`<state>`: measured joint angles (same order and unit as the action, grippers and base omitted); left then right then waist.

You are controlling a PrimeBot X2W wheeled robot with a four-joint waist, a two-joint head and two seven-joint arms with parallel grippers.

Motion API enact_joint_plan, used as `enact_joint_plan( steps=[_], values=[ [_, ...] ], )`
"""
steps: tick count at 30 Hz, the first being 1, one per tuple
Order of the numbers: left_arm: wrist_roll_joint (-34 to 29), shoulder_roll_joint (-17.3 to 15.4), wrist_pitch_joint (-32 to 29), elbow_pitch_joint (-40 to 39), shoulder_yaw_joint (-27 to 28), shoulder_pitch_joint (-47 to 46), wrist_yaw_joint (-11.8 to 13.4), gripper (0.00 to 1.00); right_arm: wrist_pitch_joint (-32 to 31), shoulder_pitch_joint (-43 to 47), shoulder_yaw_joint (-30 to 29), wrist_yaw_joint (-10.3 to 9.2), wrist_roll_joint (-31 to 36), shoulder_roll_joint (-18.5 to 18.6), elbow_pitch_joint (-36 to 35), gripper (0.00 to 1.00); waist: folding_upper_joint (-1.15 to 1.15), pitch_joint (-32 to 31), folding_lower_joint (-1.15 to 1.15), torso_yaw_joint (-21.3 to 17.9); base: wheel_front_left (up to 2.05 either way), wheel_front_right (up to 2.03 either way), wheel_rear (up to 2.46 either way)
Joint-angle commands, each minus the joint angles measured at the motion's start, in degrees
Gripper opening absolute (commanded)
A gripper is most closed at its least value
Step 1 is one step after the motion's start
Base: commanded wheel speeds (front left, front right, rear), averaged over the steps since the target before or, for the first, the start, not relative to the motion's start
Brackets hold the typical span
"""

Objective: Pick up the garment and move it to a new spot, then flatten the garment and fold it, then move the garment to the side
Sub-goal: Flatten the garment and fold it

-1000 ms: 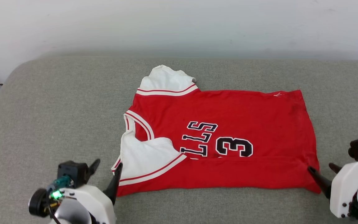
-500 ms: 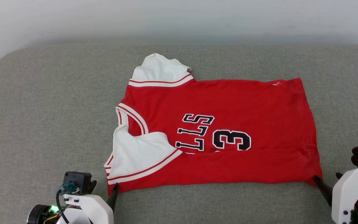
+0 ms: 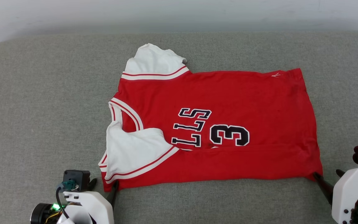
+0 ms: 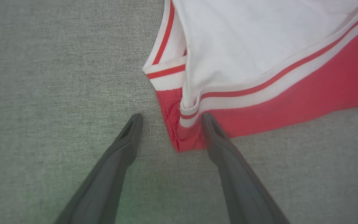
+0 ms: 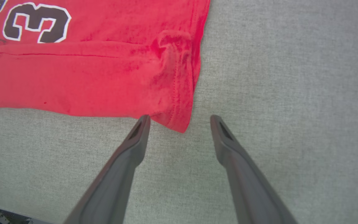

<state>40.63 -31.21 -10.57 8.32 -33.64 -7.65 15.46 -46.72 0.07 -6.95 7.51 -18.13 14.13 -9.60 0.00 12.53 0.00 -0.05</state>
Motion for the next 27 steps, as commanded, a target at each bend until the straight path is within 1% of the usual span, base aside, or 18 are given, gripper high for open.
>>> enact_joint_plan(
  steps=[1, 2, 3, 4, 7, 14, 19, 27],
  values=[
    [0.7, 0.8, -0.8, 1.7, -0.9, 0.3, -0.4, 0.99, 0.3, -0.1, -0.2, -0.05, -0.1, 0.1, 0.0, 1.00, 0.00, 0.0, 0.00, 0.0, 0.00, 0.00, 0.00],
    [0.9, 1.1, -1.0, 2.5, -1.1, 0.3, -0.8, 0.45, 0.3, 0.1, -0.3, -0.05, -0.2, 0.2, 0.1, 1.00, 0.00, 0.0, 0.00, 0.1, 0.00, 0.00, 0.00],
    [1.2, 1.3, -1.2, 3.1, -1.4, 0.4, -1.2, 0.06, 0.3, 0.3, -0.3, -0.05, -0.3, 0.3, 0.2, 1.00, 0.00, -0.1, 0.00, 0.1, 0.00, 0.00, 0.00],
    [1.3, 1.5, -1.0, 3.5, -1.6, 0.4, -1.7, 0.00, 0.3, 0.5, -0.4, -0.05, -0.2, 0.5, 0.3, 1.00, 0.00, -0.3, 0.00, 0.2, 0.00, 0.00, 0.00],
    [1.6, 2.1, 0.8, 3.9, -1.3, 0.0, -2.9, 0.00, 0.8, 0.6, -0.5, -0.05, 0.0, 1.0, 0.6, 1.00, 0.00, -1.2, 0.00, 0.6, 0.00, 0.00, 0.00],
    [1.3, 1.3, 3.7, 0.9, -0.1, -0.5, -3.5, 0.00, 0.9, -0.2, -0.8, -0.05, 1.1, 0.3, 2.6, 1.00, 0.00, -3.7, 0.00, 1.8, 0.00, 0.00, 0.00],
    [1.0, 0.1, 3.8, -3.7, 0.2, 0.2, -2.7, 0.00, 1.9, -1.7, -0.6, -0.05, 2.1, 0.0, 5.3, 1.00, 0.00, -4.4, 0.00, 2.8, 0.00, 0.00, 0.00],
    [0.2, -1.3, 2.1, -10.5, 0.0, 0.0, -1.2, 0.00, 2.1, -4.5, -1.3, -0.05, 5.9, -1.3, 11.5, 1.00, 0.00, -2.8, 0.00, 4.1, 0.00, 0.00, 0.00]
  ],
)
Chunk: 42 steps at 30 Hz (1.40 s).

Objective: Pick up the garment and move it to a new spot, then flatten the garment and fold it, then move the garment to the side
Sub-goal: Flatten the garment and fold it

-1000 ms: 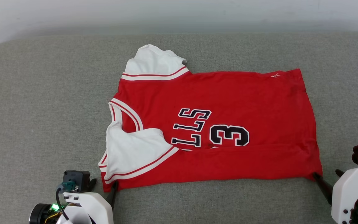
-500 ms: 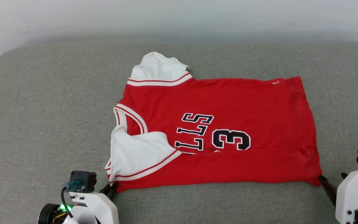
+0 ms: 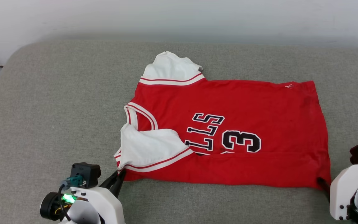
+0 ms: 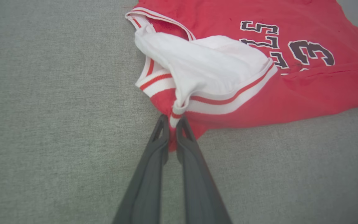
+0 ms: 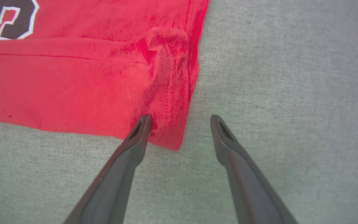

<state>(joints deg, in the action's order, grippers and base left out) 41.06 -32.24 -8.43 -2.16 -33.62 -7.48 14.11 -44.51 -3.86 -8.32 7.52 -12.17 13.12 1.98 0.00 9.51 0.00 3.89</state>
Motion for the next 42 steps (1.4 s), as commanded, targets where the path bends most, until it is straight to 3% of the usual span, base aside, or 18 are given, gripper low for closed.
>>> enact_joint_plan(
  steps=[1, 12, 13, 14, 15, 31, 42],
  values=[
    [-0.3, -0.4, -0.2, -0.5, -0.1, -0.3, 0.2, 0.00, -0.1, -0.8, 0.2, -0.07, 0.3, -0.4, 0.8, 1.00, 0.00, 0.4, 0.00, 0.3, 0.00, 0.00, 0.00],
    [-1.1, -1.0, -0.8, -2.5, -0.4, -1.2, 0.8, 0.00, -2.1, -1.7, 1.0, -0.06, 2.2, -2.1, 8.3, 1.00, 0.00, 2.7, 0.00, 1.4, 0.00, 0.00, 0.00],
    [-1.1, -1.0, -0.9, -2.5, -0.4, -1.3, 0.8, 0.00, -2.5, -1.6, 1.0, -0.06, 2.0, -2.3, 8.8, 0.88, 0.00, 2.8, 0.00, 1.4, 0.00, 0.00, 0.00],
    [-1.1, -1.0, -0.9, -2.5, -0.4, -1.4, 0.8, 0.00, -2.9, -1.5, 0.9, -0.06, 1.9, -2.4, 9.3, 0.30, 0.00, 2.8, 0.00, 1.5, 0.00, 0.00, 0.00],
    [-1.1, -1.1, -1.1, -2.4, -0.5, -1.4, 0.8, 0.00, -3.1, -1.4, 0.9, -0.06, 1.8, -2.5, 9.6, 0.00, 0.00, 2.9, 0.00, 1.5, 0.00, 0.00, 0.00],
    [0.4, -3.1, -3.9, -0.2, -2.1, 2.3, 0.8, 0.00, -2.9, 0.2, -1.1, -0.09, -0.7, 0.2, 7.8, 0.00, 0.00, -3.5, 0.00, 0.3, 0.00, 0.00, 0.00],
    [2.1, -4.7, -5.7, -1.1, -3.7, 8.2, 1.6, 0.00, -7.0, 8.9, -3.3, -0.09, -3.2, 1.3, -1.2, 0.00, 0.00, -6.8, 0.00, 0.4, 0.00, 0.00, 0.00]
  ],
)
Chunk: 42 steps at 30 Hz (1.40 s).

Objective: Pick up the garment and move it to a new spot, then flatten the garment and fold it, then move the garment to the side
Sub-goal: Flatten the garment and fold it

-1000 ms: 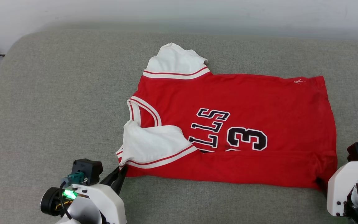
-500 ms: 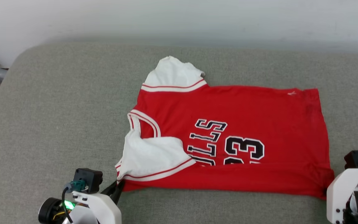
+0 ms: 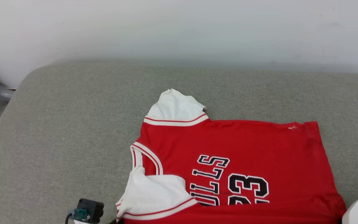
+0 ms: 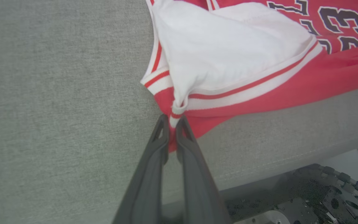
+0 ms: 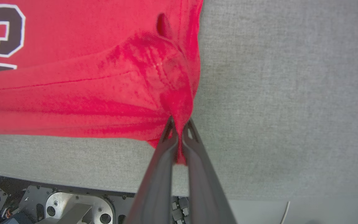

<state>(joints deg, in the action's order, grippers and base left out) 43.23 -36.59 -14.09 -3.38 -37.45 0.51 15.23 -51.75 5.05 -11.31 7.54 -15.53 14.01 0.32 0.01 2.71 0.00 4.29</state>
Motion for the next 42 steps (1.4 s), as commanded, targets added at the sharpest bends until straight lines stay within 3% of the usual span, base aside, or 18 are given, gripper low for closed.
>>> enact_joint_plan(
  steps=[1, 7, 18, 19, 20, 21, 28, 32, 42],
  values=[
    [0.2, -0.3, -0.2, 0.2, -0.1, 0.7, 0.4, 0.00, -0.2, 0.7, -0.7, -0.12, 0.1, 0.4, -0.4, 0.00, -0.01, -0.1, 0.00, 0.0, 0.00, 0.00, 0.00],
    [0.7, 0.3, 0.1, 1.3, -0.6, 1.4, -0.1, 0.00, -2.4, 3.7, -1.4, -0.11, 0.3, -1.0, -2.3, 0.00, -0.01, 0.2, 0.00, 0.0, 0.00, 0.00, 0.00],
    [0.1, 2.0, 0.3, 5.7, -2.2, -1.1, -2.0, 0.00, 1.0, 1.5, -0.9, -0.11, 0.3, -2.6, 3.5, 0.00, -0.01, 2.0, 0.00, 0.0, 0.00, 0.00, 0.00],
    [0.1, 2.1, 0.4, 6.1, -2.3, -1.0, -2.1, 0.27, 1.5, 1.2, -1.0, -0.11, 0.5, -2.4, 3.8, 0.00, -0.01, 2.0, 0.00, 0.0, 0.00, 0.00, 0.00],
    [0.1, 2.2, 0.5, 6.4, -2.4, -1.0, -2.2, 0.77, 2.0, 0.9, -1.0, -0.11, 0.6, -2.2, 4.1, 0.87, -0.01, 2.0, 0.00, 0.0, 0.00, 0.00, 0.00],
    [0.0, 2.3, 0.6, 6.8, -2.4, -1.1, -2.1, 1.00, 2.3, 0.6, -0.9, -0.11, 0.7, -2.0, 4.3, 1.00, -0.01, 1.8, 0.00, 0.0, 0.00, 0.00, 0.00],
    [-0.1, 3.4, 3.1, 6.9, -1.7, -1.6, -1.7, 1.00, 5.0, 0.0, 0.2, -0.10, -1.3, -0.5, 3.0, 1.00, -0.01, -2.0, 0.00, -0.2, 0.00, 0.00, 0.00],
    [-1.0, 4.0, 7.5, 4.9, 0.0, -2.4, -1.1, 1.00, 9.0, -1.1, 0.3, -0.09, -1.9, -0.1, 0.3, 1.00, -0.01, -3.3, 0.00, -0.3, 0.00, 0.00, 0.00],
    [-7.2, 6.1, 25.7, 0.5, 5.3, -6.4, -0.3, 1.00, 29.9, -5.6, 3.8, -0.09, -3.5, 1.3, -4.0, 1.00, -0.01, -3.3, 0.00, -1.0, 0.00, 0.00, 0.00]
  ],
)
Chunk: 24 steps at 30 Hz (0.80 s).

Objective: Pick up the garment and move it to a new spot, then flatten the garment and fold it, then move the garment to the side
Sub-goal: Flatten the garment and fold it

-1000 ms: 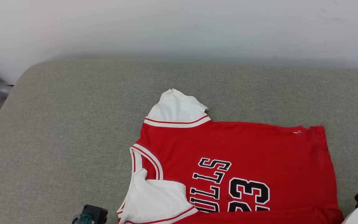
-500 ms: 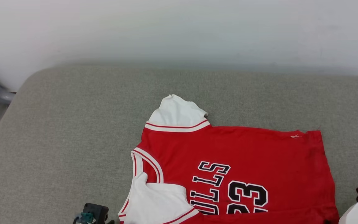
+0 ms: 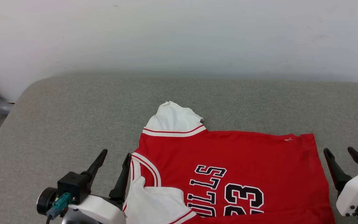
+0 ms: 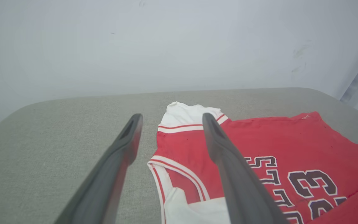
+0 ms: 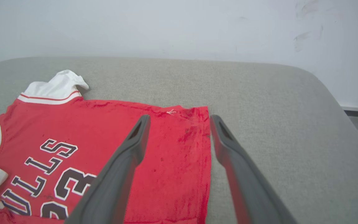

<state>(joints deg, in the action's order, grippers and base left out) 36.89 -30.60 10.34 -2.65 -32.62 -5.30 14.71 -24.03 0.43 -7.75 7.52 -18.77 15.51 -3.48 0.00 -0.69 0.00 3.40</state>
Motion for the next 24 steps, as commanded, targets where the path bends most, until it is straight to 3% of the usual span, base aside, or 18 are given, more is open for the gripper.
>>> enact_joint_plan(
  steps=[1, 9, 15, 24],
  values=[
    [-1.3, 0.5, 2.4, -0.3, 1.0, -0.7, 0.4, 1.00, 4.5, -1.2, 0.8, -0.06, -0.5, -0.5, -0.2, 1.00, 0.00, 0.2, 0.00, -0.2, 0.00, 0.00, 0.00],
    [-7.2, 4.8, 4.9, -1.7, 6.3, 1.0, -0.6, 1.00, 20.8, 1.0, 4.1, -0.06, -0.4, -3.5, 0.5, 1.00, 0.00, 0.7, 0.00, -0.8, 0.00, 0.00, 0.00],
    [-13.2, 10.4, 4.9, -0.2, 12.3, 4.5, -5.0, 1.00, 30.5, 2.4, 4.9, -0.06, 1.8, -7.2, 2.5, 1.00, 0.00, 1.3, 0.00, -1.8, 0.00, 0.00, 0.00],
    [-18.1, 15.8, 4.8, 2.5, 18.9, 6.6, -10.3, 1.00, 35.0, 1.3, 6.7, -0.06, 4.3, -9.4, 5.2, 1.00, 0.00, 2.3, 0.00, -3.4, 0.00, 0.00, 0.00]
  ],
)
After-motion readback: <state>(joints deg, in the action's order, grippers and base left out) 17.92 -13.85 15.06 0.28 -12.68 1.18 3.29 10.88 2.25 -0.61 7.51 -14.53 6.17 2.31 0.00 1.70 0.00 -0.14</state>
